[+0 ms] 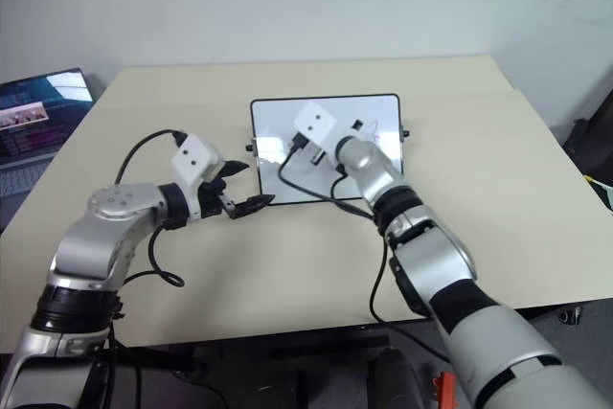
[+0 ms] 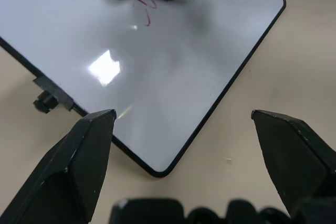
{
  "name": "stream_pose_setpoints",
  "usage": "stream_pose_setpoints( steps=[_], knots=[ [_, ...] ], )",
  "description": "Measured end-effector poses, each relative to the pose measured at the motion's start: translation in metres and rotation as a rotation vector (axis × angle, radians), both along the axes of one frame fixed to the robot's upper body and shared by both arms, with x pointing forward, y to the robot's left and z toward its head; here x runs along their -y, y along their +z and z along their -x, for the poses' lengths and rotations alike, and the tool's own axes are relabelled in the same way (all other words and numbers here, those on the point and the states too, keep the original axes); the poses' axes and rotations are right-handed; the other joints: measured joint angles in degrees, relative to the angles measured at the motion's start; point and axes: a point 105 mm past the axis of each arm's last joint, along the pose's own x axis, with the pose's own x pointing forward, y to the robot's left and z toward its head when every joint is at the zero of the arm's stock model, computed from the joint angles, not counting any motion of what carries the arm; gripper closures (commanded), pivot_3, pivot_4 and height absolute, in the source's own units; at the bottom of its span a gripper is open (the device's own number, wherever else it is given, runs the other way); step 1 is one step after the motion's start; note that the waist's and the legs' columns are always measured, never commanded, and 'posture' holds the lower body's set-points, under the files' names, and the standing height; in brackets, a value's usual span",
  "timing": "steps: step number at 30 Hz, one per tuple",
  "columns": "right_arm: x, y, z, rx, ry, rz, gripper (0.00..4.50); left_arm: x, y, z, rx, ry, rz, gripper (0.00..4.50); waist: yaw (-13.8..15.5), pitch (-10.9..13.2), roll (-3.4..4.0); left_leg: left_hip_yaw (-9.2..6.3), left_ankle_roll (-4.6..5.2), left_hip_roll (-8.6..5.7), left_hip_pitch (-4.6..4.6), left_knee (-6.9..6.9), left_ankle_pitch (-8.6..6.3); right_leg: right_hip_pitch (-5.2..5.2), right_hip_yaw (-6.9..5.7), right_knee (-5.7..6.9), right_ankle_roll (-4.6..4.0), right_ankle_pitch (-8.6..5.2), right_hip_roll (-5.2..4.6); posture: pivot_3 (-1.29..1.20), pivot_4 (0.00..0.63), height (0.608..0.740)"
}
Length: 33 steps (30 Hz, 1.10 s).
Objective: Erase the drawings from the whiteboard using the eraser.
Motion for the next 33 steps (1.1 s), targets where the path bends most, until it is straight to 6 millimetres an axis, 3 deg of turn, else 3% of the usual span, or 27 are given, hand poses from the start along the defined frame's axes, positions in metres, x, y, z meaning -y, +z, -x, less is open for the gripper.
stream_pose_setpoints(
  steps=[4, 8, 13, 15, 19, 22, 29, 33],
  knots=[
    [-0.027, -0.022, 0.018, -0.064, 0.087, 0.010, 3.88, 0.000, 0.000, 0.000, 0.001, 0.002, 0.001, 0.00, -0.06, 0.00, 0.00, -0.01, 0.00, 0.04, 0.01, -0.04, 0.00, -0.03, 0.00, 0.00, 0.00, 0.00, 0.04, 0.00, 0.150, 0.740],
    [-0.041, -0.042, 0.032, -0.139, 0.142, 0.002, 3.88, 0.000, 0.001, 0.000, 0.005, 0.004, 0.001, 0.00, 0.21, 0.00, 0.00, -0.02, 0.00, 0.03, 0.00, -0.02, 0.00, -0.01, 0.00, 0.01, 0.00, 0.00, 0.05, 0.00, 0.150, 0.740],
    [-0.031, -0.038, 0.024, -0.164, 0.089, -0.051, 3.88, -0.001, 0.004, 0.000, 0.015, 0.008, 0.005, 0.00, 0.88, 0.00, 0.00, -0.08, 0.00, 0.02, 0.00, -0.01, 0.02, 0.00, -0.03, 0.05, 0.00, 0.01, 0.04, 0.00, 0.150, 0.740],
    [-0.021, -0.028, 0.015, -0.147, 0.031, -0.078, 3.88, -0.001, 0.004, 0.000, 0.014, 0.008, 0.006, 0.00, 1.42, 0.01, 0.02, -0.09, 0.00, 0.01, -0.01, 0.01, 0.03, 0.01, -0.03, 0.05, -0.01, 0.01, 0.05, 0.00, 0.150, 0.740],
    [0.025, 0.005, -0.013, -0.063, -0.144, -0.124, 3.88, -0.002, 0.004, 0.000, 0.016, 0.009, 0.007, 0.00, 2.42, 0.00, -0.01, -0.14, 0.00, -0.03, -0.02, 0.09, 0.03, 0.20, -0.04, -0.10, -0.26, -0.14, 0.05, 0.00, 0.150, 0.740],
    [0.045, 0.017, -0.021, -0.020, -0.226, -0.157, 3.88, -0.002, 0.004, 0.000, 0.016, 0.009, 0.007, 0.00, 2.25, 0.00, -0.01, -0.12, 0.00, -0.02, -0.01, 0.07, 0.02, 0.21, -0.04, -0.13, -0.27, -0.14, 0.04, 0.00, 0.150, 0.740],
    [0.044, 0.018, -0.022, -0.011, -0.249, -0.179, 3.93, 0.001, 0.007, -0.001, 0.025, 0.002, 0.013, 0.00, 1.97, 0.00, -0.01, -0.11, 0.00, -0.01, -0.01, 0.04, 0.02, 0.18, -0.04, -0.12, -0.12, -0.06, 0.04, 0.00, 0.150, 0.740],
    [0.025, 0.013, -0.015, -0.033, -0.198, -0.177, 3.93, 0.001, 0.007, -0.001, 0.025, 0.002, 0.012, 0.00, 1.54, 0.00, -0.01, -0.09, 0.01, 0.01, 0.02, 0.03, 0.02, 0.15, -0.04, -0.09, -0.16, -0.08, 0.04, 0.00, 0.150, 0.740]
  ],
)
